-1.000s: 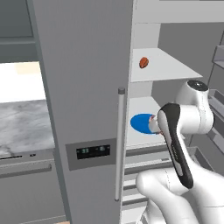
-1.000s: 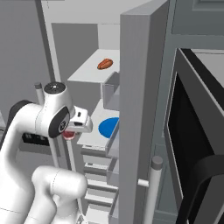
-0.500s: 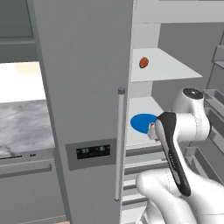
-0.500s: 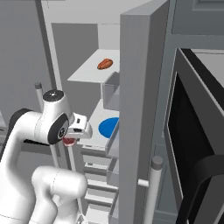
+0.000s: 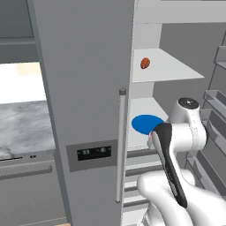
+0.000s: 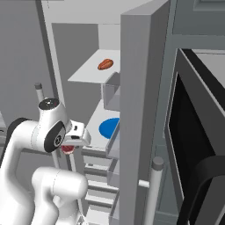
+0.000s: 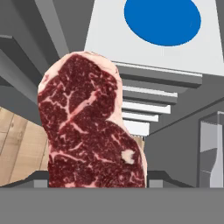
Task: Transport the steak from the fridge to the microwave and turn on the microwave.
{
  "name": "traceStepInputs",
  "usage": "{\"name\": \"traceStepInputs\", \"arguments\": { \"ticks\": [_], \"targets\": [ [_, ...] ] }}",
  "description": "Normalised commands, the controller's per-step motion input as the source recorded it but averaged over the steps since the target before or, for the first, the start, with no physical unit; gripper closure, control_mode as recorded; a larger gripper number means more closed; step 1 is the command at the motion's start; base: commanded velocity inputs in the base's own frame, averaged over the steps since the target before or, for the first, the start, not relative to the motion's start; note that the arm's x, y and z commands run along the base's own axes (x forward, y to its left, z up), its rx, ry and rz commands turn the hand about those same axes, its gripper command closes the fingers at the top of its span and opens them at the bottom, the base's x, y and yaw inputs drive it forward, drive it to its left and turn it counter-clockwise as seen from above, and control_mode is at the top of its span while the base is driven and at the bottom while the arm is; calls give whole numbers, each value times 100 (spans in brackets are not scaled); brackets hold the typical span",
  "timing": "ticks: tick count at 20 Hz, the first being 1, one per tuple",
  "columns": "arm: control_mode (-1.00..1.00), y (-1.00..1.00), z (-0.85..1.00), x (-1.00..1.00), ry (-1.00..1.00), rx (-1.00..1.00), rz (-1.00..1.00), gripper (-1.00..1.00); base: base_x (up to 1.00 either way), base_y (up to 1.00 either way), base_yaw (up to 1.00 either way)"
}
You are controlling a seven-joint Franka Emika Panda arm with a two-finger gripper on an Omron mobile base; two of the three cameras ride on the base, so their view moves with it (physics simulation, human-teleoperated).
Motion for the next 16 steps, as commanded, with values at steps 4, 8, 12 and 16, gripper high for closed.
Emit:
{"name": "traceStepInputs", "arguments": {
  "ticks": [4,8,12,16],
  "targets": [
    [100,12,-9,0,0,-4,0,100,0,13,0],
    [100,0,0,0,0,0,0,100,-15,22,0],
    [100,0,0,0,0,0,0,100,-39,16,0],
    [100,0,0,0,0,0,0,100,-53,9,-1]
  ]
}}
